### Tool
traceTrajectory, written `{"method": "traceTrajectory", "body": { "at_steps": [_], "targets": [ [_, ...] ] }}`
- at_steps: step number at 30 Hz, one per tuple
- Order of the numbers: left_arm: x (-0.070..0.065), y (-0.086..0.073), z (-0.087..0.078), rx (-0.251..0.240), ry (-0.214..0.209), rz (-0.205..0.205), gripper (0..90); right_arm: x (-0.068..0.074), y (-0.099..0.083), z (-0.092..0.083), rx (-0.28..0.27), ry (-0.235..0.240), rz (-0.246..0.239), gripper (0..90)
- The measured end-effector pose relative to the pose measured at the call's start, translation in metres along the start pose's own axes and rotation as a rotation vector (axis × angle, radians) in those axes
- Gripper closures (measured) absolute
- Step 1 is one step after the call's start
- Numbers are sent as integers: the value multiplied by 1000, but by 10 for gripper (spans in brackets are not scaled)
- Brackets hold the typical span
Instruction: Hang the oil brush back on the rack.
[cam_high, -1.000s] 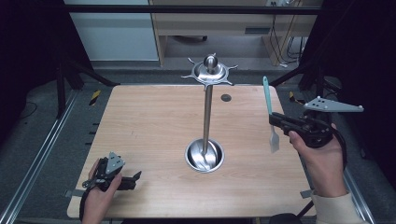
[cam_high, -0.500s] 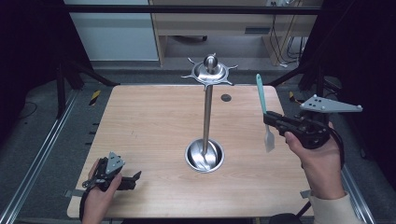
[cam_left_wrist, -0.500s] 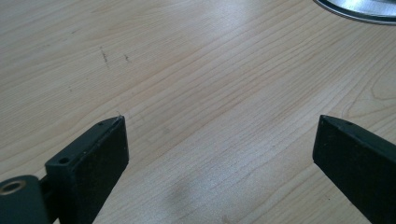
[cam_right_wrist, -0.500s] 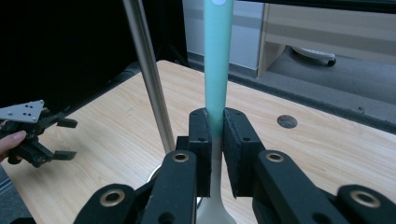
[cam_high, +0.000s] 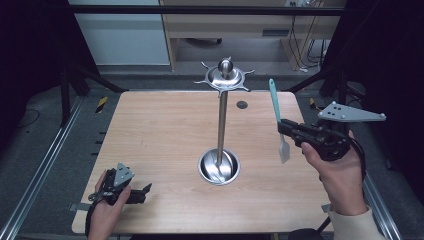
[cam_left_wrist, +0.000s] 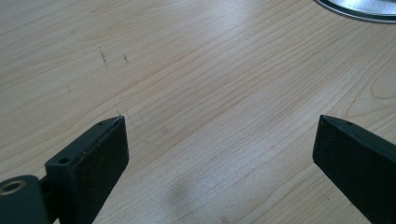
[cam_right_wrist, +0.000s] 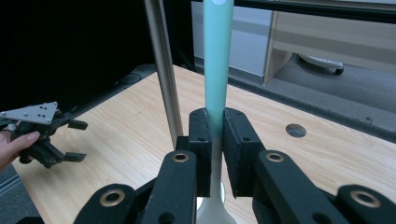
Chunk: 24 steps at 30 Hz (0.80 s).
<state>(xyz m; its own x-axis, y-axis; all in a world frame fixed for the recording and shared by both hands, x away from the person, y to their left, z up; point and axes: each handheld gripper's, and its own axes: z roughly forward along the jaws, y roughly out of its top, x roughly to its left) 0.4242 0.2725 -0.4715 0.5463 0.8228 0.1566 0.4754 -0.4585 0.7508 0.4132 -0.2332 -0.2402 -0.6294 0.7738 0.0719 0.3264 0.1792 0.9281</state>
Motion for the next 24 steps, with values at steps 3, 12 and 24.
{"method": "traceTrajectory", "body": {
  "at_steps": [3,12,24],
  "targets": [
    [0,0,0,0,0,0,32,2,1,0,0,6,-6,821],
    [0,0,0,-3,1,-3,32,13,2,3,-8,37,-27,820],
    [0,0,0,-2,-1,-2,32,22,1,4,-6,71,-51,820]
  ]
}}
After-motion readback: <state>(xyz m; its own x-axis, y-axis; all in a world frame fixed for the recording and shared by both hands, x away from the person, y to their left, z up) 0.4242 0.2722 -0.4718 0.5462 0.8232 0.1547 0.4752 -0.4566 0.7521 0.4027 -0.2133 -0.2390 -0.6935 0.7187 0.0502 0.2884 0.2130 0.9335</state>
